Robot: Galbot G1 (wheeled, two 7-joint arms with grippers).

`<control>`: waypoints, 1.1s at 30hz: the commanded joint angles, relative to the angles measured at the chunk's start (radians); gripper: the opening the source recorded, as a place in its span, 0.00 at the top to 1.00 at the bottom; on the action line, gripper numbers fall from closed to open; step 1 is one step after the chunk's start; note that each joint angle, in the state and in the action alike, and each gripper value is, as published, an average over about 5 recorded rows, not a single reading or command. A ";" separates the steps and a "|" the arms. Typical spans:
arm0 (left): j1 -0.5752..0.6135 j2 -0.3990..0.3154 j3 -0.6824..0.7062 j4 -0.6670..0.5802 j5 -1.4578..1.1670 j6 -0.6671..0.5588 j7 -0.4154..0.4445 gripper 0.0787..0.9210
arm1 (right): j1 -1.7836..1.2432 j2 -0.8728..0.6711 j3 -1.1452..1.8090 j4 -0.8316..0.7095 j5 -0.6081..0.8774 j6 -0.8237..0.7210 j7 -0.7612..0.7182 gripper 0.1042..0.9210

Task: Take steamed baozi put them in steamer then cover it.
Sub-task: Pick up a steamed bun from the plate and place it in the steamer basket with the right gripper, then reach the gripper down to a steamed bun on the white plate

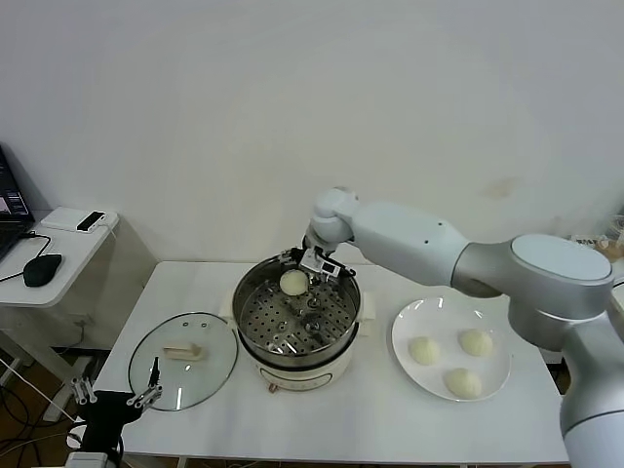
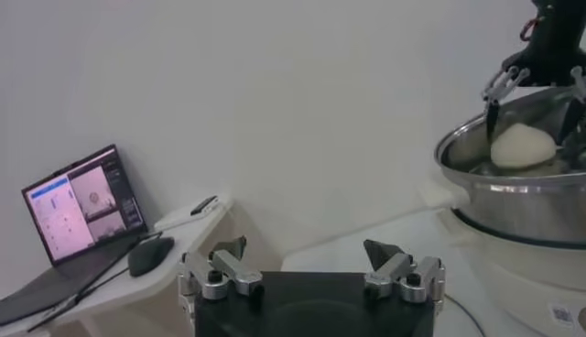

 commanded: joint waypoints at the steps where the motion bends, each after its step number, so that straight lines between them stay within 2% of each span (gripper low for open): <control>1: 0.001 0.001 -0.001 -0.002 -0.001 0.001 0.001 0.12 | 0.130 -0.169 0.022 0.226 0.267 -0.324 -0.117 0.12; 8: -0.002 0.017 -0.001 -0.019 -0.010 0.004 0.005 0.12 | 0.168 -0.456 0.035 0.451 0.325 -0.551 -0.140 0.12; 14: -0.020 0.037 0.000 -0.025 -0.024 0.010 0.009 0.12 | 0.138 -0.737 0.040 0.592 0.316 -0.608 -0.131 0.12; 18: -0.036 0.053 -0.001 -0.028 -0.036 0.017 0.012 0.12 | 0.066 -0.863 0.059 0.638 0.275 -0.615 -0.124 0.12; 25: -0.057 0.068 0.000 -0.021 -0.047 0.024 0.014 0.12 | -0.232 -0.949 0.210 0.668 0.148 -0.614 -0.093 0.12; 33: -0.070 0.069 0.001 -0.015 -0.045 0.034 0.015 0.12 | -0.574 -0.899 0.415 0.596 0.041 -0.612 -0.060 0.12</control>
